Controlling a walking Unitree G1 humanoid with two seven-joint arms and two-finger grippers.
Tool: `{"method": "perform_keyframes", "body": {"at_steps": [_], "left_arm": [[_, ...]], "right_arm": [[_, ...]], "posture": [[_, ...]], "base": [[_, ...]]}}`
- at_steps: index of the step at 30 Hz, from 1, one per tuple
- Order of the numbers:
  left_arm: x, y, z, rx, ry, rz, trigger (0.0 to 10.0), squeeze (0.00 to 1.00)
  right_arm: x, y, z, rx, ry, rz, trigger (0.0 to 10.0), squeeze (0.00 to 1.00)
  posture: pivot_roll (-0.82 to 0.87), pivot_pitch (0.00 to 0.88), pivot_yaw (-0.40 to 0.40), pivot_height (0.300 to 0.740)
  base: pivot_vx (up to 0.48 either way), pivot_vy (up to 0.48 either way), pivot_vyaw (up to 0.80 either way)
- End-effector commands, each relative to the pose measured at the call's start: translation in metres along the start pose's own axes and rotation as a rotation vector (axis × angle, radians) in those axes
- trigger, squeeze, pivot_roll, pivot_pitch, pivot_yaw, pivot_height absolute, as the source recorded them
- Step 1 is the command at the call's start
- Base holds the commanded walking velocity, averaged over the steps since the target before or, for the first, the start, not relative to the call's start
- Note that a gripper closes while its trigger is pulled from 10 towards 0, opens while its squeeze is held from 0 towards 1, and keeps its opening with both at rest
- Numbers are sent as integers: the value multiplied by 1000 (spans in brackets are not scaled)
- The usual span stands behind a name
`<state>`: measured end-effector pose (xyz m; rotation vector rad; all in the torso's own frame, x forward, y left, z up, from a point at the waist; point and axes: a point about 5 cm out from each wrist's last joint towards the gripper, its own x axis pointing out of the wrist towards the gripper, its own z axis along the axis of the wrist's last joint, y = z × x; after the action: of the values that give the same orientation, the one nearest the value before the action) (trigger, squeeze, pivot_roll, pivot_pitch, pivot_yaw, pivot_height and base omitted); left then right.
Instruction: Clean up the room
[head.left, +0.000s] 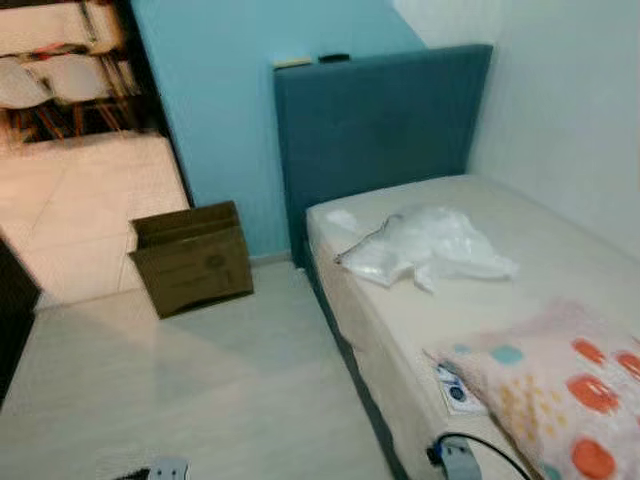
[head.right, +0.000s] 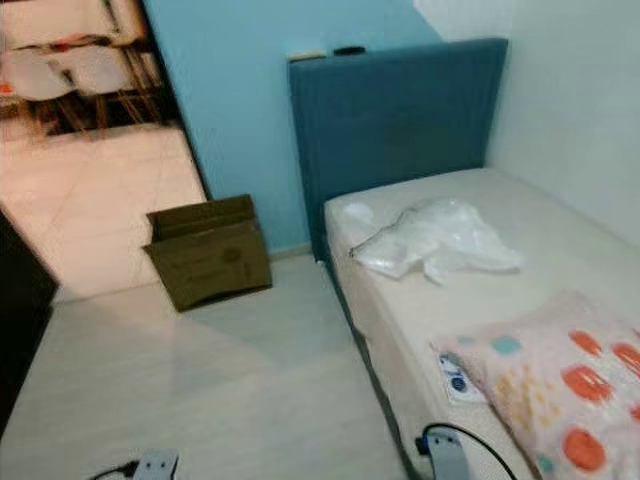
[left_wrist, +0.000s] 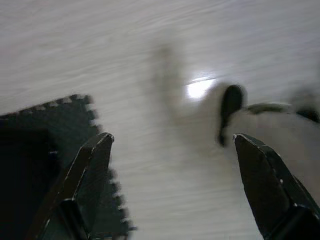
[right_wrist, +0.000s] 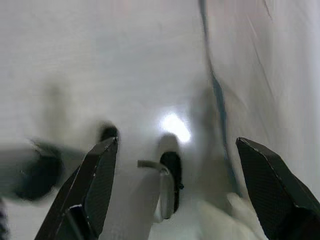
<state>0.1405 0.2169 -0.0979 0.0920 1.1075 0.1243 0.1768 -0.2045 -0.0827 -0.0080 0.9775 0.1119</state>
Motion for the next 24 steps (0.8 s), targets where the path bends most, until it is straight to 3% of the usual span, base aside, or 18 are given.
{"method": "perform_keyframes", "body": {"at_steps": [1, 24], "left_arm": [[0, -2, -2, 10, 4, -7, 10000, 0], [0, -1, 1, 30, -1, -11, 10000, 0]], "right_arm": [[-3, -5, -11, 11, 37, -27, 10000, 0], [-3, -3, -16, 24, 59, -54, 10000, 0]], "posture": [[-124, 0, 27, 740], [-127, 0, 38, 740]], "base": [[0, 0, 0], [428, 0, 0]]}}
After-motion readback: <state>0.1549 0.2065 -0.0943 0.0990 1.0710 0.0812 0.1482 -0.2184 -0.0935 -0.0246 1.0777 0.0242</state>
